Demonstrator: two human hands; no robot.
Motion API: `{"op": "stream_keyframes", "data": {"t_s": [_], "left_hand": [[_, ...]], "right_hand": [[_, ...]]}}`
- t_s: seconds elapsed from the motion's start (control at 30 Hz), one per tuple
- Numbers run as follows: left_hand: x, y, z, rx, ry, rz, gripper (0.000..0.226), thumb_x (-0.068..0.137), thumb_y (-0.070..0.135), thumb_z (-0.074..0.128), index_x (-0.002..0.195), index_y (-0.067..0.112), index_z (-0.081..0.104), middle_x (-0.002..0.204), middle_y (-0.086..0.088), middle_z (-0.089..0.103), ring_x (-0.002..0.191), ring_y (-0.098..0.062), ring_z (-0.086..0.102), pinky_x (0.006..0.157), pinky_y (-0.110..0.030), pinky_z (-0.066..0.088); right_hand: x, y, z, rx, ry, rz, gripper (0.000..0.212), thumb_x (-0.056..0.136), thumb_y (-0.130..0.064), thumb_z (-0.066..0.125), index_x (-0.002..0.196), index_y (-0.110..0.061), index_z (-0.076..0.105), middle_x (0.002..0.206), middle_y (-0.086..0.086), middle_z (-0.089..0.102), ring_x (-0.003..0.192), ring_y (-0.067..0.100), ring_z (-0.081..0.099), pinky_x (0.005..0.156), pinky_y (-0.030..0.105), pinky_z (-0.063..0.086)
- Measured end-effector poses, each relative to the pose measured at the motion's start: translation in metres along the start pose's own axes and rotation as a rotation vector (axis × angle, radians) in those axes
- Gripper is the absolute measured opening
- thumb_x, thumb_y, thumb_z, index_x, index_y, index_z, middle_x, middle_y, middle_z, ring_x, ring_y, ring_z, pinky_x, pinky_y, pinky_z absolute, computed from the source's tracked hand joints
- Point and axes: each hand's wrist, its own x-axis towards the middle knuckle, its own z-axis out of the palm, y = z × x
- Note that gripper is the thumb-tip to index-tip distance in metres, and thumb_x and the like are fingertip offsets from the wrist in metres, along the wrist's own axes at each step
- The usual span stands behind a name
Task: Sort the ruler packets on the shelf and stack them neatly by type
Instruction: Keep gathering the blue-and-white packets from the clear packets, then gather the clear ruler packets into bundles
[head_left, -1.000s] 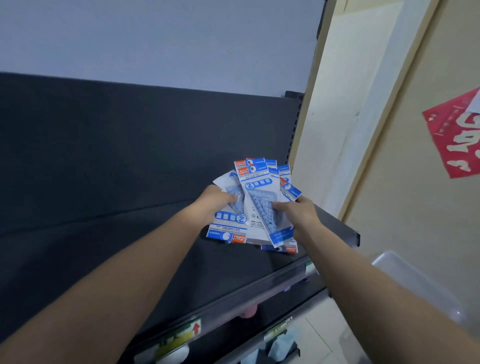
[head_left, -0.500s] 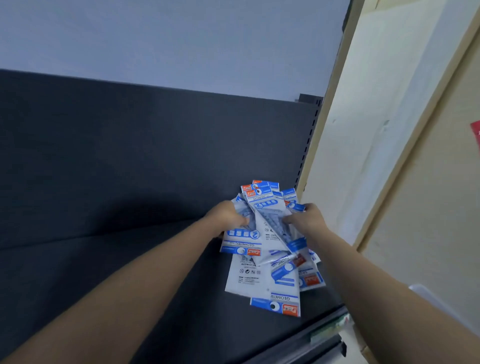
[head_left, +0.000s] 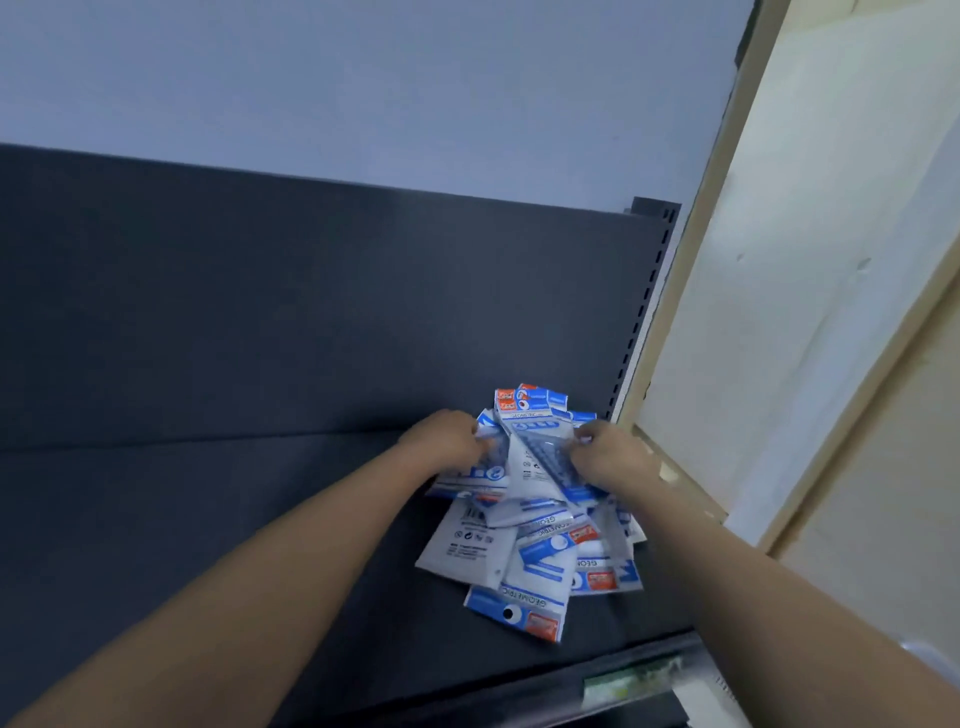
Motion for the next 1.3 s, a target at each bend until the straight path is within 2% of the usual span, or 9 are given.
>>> {"op": "stream_keyframes", "data": {"t_s": [0.07,0.17,0.37,0.6,0.77,0.93,1.07,1.23,1.3], "left_hand": [[-0.011,-0.002,-0.007,0.003,0.067,-0.046,0.031,0.087,0.041,0.060,0.091,0.010,0.065,0.105,-0.007,0.067,0.096,-0.025,0.062,0.071,-0.028,0.044],[-0.037,-0.007,-0.018,0.051,0.206,-0.111,0.036,0.086,0.046,0.059,0.092,0.011,0.068,0.101,-0.005,0.068,0.095,-0.025,0.063,0.070,-0.028,0.045],[-0.104,-0.032,-0.041,0.219,0.326,-0.229,0.030,0.091,0.043,0.057,0.102,0.017,0.064,0.111,-0.005,0.063,0.101,-0.026,0.060,0.071,-0.030,0.044],[-0.198,-0.083,-0.065,0.346,0.352,-0.423,0.030,0.092,0.038,0.056,0.109,0.014,0.063,0.111,-0.006,0.062,0.102,-0.027,0.060,0.076,-0.034,0.049],[-0.264,-0.129,-0.079,0.434,0.357,-0.554,0.029,0.092,0.036,0.055,0.106,0.012,0.062,0.112,-0.005,0.062,0.101,-0.027,0.061,0.072,-0.034,0.049],[-0.334,-0.177,-0.093,0.480,0.369,-0.676,0.024,0.094,0.034,0.055,0.102,0.012,0.061,0.102,-0.005,0.061,0.091,-0.025,0.061,0.062,-0.033,0.045],[-0.391,-0.214,-0.104,0.514,0.379,-0.788,0.023,0.096,0.033,0.054,0.097,0.011,0.060,0.089,-0.005,0.056,0.076,-0.025,0.054,0.058,-0.033,0.040],[-0.457,-0.263,-0.122,0.540,0.390,-0.888,0.022,0.094,0.030,0.053,0.105,0.012,0.060,0.108,-0.006,0.062,0.100,-0.028,0.060,0.067,-0.034,0.040],[-0.480,-0.282,-0.129,0.547,0.373,-0.924,0.019,0.092,0.022,0.051,0.106,0.012,0.060,0.109,-0.007,0.063,0.101,-0.028,0.061,0.066,-0.034,0.041]], "right_hand": [[-0.006,0.002,-0.007,-0.056,0.088,-0.077,0.039,0.092,-0.045,0.050,0.123,-0.023,0.058,0.130,0.009,0.056,0.123,0.030,0.049,0.103,0.040,0.039],[-0.020,-0.003,-0.012,-0.105,0.175,-0.217,0.041,0.091,-0.039,0.053,0.128,-0.021,0.056,0.133,0.009,0.052,0.127,0.028,0.044,0.102,0.039,0.033],[-0.057,-0.038,-0.004,-0.079,0.166,-0.538,0.037,0.088,-0.030,0.057,0.121,-0.015,0.062,0.124,0.010,0.059,0.121,0.029,0.048,0.093,0.036,0.042],[-0.119,-0.106,0.019,-0.154,0.014,-0.770,0.044,0.089,-0.040,0.056,0.129,-0.023,0.053,0.128,0.005,0.057,0.124,0.027,0.046,0.098,0.039,0.036],[-0.169,-0.158,0.040,-0.184,-0.042,-0.963,0.041,0.091,-0.041,0.056,0.127,-0.020,0.054,0.128,0.004,0.057,0.122,0.027,0.046,0.098,0.040,0.036],[-0.224,-0.218,0.058,-0.171,-0.121,-1.133,0.045,0.094,-0.039,0.055,0.136,-0.022,0.048,0.135,0.003,0.052,0.127,0.025,0.043,0.101,0.038,0.035],[-0.268,-0.266,0.079,-0.162,-0.175,-1.249,0.047,0.095,-0.038,0.055,0.138,-0.022,0.046,0.137,0.003,0.051,0.128,0.025,0.042,0.100,0.037,0.036],[-0.325,-0.325,0.104,-0.158,-0.222,-1.338,0.043,0.094,-0.035,0.055,0.135,-0.020,0.049,0.133,0.004,0.054,0.124,0.025,0.045,0.097,0.036,0.040],[-0.347,-0.350,0.116,-0.160,-0.236,-1.362,0.043,0.094,-0.034,0.055,0.134,-0.020,0.050,0.133,0.003,0.054,0.124,0.025,0.045,0.097,0.036,0.040]]}}
